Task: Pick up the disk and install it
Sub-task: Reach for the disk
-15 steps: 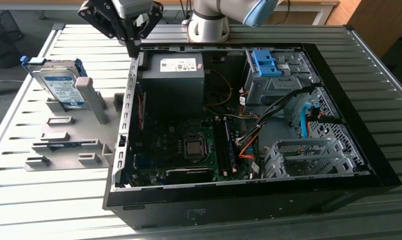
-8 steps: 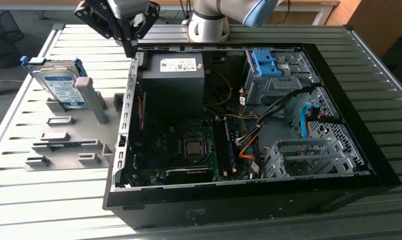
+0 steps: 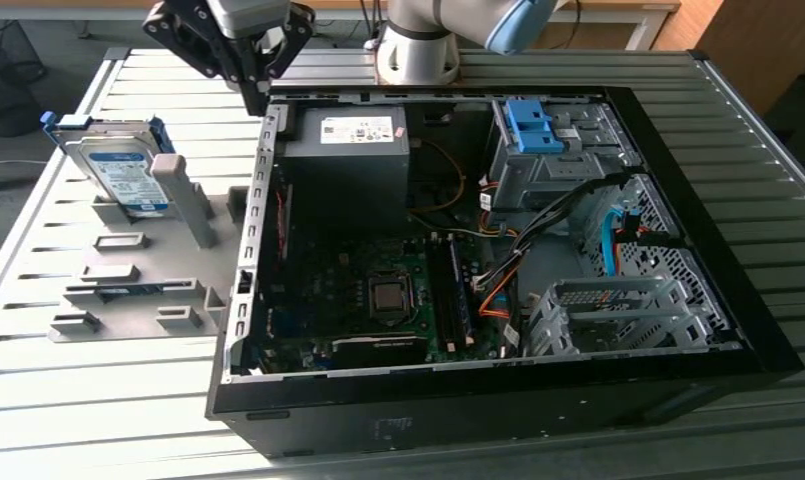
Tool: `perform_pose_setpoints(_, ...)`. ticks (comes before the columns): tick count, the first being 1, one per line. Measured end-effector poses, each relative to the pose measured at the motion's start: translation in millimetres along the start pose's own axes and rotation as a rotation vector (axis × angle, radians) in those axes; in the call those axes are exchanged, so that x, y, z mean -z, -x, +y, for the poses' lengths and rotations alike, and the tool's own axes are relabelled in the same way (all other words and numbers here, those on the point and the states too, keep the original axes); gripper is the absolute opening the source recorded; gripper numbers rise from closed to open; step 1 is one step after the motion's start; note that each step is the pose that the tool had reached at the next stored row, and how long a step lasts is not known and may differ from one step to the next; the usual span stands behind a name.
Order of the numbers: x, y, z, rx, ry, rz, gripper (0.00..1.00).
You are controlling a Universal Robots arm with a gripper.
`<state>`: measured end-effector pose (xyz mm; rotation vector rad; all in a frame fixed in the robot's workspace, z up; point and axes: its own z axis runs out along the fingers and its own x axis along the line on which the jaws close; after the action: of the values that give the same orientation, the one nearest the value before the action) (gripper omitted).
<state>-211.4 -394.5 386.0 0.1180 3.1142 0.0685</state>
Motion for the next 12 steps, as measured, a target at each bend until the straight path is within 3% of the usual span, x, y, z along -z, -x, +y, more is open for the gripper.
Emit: perform_pose_setpoints(12, -0.6, -5.1, -0.4, 0.0, -0.0001, 0.0001, 0.11)
